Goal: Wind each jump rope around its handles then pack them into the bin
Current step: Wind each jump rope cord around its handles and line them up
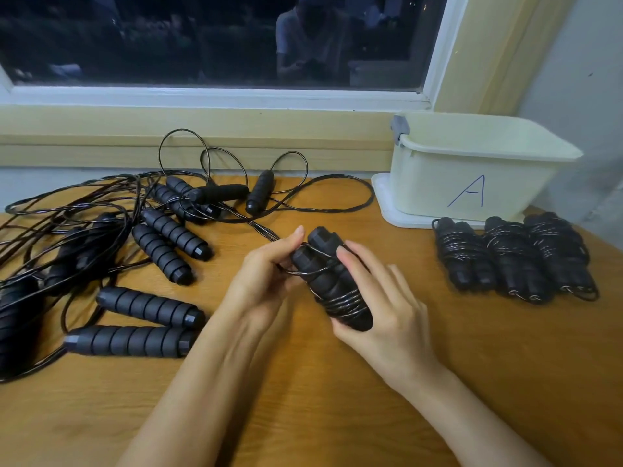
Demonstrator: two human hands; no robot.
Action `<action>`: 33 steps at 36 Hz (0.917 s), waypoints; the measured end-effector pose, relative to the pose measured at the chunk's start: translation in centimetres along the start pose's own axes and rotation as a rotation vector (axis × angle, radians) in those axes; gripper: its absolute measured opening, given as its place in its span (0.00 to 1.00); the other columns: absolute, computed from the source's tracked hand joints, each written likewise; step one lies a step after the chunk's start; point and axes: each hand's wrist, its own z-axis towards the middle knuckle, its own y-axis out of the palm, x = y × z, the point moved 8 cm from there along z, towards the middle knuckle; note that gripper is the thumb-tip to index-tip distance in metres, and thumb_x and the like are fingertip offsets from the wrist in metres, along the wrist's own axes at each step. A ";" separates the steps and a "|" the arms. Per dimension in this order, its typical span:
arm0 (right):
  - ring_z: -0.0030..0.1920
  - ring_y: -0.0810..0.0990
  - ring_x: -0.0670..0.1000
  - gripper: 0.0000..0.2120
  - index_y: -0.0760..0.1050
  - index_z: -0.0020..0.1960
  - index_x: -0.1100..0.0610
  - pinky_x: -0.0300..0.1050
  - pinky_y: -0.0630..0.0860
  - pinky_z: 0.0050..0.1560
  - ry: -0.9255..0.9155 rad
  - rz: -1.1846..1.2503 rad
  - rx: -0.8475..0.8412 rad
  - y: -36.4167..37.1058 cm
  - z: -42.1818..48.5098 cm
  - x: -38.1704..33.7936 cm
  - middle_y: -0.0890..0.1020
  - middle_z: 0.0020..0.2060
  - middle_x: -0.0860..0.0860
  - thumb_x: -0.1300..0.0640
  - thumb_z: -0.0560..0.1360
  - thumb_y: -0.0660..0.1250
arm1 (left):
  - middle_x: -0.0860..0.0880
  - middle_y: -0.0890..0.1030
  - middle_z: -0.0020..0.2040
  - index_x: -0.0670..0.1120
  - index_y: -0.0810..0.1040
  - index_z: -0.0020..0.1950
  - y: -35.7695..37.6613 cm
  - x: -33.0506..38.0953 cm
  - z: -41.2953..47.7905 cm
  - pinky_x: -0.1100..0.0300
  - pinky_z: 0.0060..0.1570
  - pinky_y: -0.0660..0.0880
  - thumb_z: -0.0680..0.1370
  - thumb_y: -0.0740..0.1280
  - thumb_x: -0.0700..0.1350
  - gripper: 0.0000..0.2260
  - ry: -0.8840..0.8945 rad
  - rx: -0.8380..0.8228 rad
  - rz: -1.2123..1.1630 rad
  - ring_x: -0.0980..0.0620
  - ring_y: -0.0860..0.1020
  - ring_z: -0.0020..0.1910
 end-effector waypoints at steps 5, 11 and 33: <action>0.59 0.79 0.51 0.34 0.72 0.71 0.58 0.39 0.77 0.56 0.056 0.132 0.088 -0.3 -0.3 0.4 0.75 0.69 0.51 0.56 0.67 0.77 | 0.40 0.77 0.57 0.39 0.78 0.60 1.7 -1.6 -0.4 0.49 0.67 0.71 0.70 0.71 0.48 0.21 -0.164 -0.074 -0.300 0.43 0.76 0.58; 0.69 0.73 0.47 0.37 0.70 0.72 0.60 0.36 0.69 0.68 0.267 0.422 0.155 0.0 -0.1 1.4 0.75 0.69 0.54 0.51 0.67 0.75 | 0.45 0.84 0.49 0.42 0.84 0.50 3.9 -0.9 -1.7 0.59 0.46 0.79 0.81 0.60 0.52 0.17 0.065 -0.066 -0.237 0.52 0.83 0.48; 0.54 0.81 0.53 0.40 0.72 0.72 0.56 0.47 0.81 0.38 0.194 -0.093 0.060 -0.8 0.2 1.9 0.77 0.67 0.50 0.54 0.62 0.81 | 0.55 0.79 0.60 0.48 0.72 0.69 2.0 0.4 -0.7 0.69 0.51 0.75 0.75 0.64 0.65 0.29 0.323 0.045 0.374 0.61 0.79 0.57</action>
